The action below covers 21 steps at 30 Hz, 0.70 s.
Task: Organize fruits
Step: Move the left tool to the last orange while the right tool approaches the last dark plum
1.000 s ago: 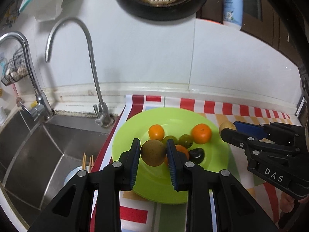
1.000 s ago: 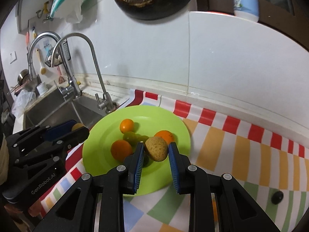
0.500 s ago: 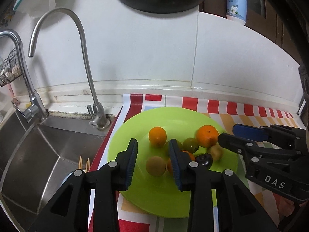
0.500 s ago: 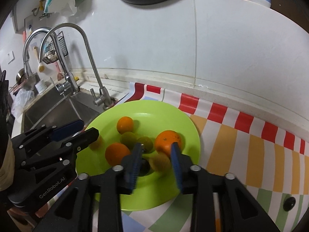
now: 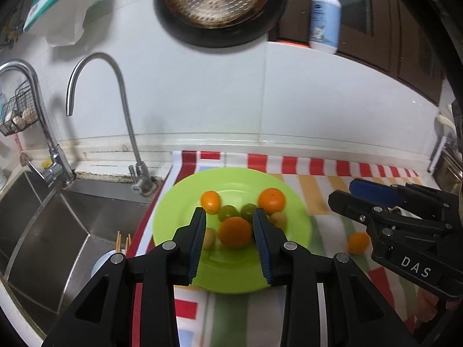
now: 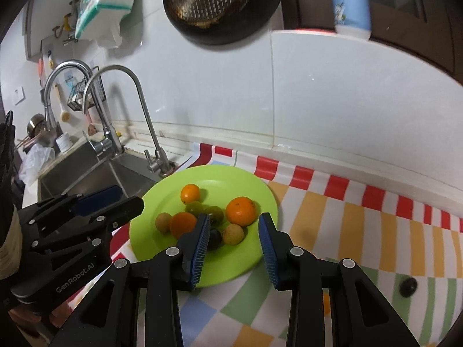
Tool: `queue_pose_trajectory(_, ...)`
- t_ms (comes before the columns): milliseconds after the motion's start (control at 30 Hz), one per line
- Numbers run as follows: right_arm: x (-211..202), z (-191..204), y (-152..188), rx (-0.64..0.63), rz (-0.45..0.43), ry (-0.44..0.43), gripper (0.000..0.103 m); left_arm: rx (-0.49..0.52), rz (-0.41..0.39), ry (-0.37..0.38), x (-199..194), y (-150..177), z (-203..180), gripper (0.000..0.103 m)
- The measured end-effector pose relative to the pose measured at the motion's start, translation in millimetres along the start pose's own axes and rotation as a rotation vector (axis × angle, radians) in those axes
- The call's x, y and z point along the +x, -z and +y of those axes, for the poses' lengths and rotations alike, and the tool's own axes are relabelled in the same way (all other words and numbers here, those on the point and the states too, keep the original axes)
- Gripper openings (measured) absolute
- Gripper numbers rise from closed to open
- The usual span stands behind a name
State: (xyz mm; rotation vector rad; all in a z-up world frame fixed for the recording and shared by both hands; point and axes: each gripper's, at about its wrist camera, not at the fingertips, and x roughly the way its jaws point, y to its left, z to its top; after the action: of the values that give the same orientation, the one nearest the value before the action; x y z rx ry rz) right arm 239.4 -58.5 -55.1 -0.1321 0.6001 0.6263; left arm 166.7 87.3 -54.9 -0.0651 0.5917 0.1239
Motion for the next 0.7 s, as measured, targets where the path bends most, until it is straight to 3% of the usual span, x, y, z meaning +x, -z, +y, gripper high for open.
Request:
queue_pose_trajectory(300, -48.3, -14.5, 9.4, 0.040, -0.051, 0.044, 0.036, 0.016, -0.029, 0.053, -28.4, -3.5, -28.8, 0.039)
queue_pose_trajectory(400, -62.5, -23.2, 13.6, 0.061, -0.068, 0.074, 0.046, 0.027, -0.043, 0.061, -34.5, -7.4, -38.9, 0.042)
queue_pose_trajectory(700, -97.3, -55.4, 24.2, 0.110, -0.096, 0.147, 0.046, 0.080, -0.088, 0.115, -44.6, -11.0, -80.6, 0.061)
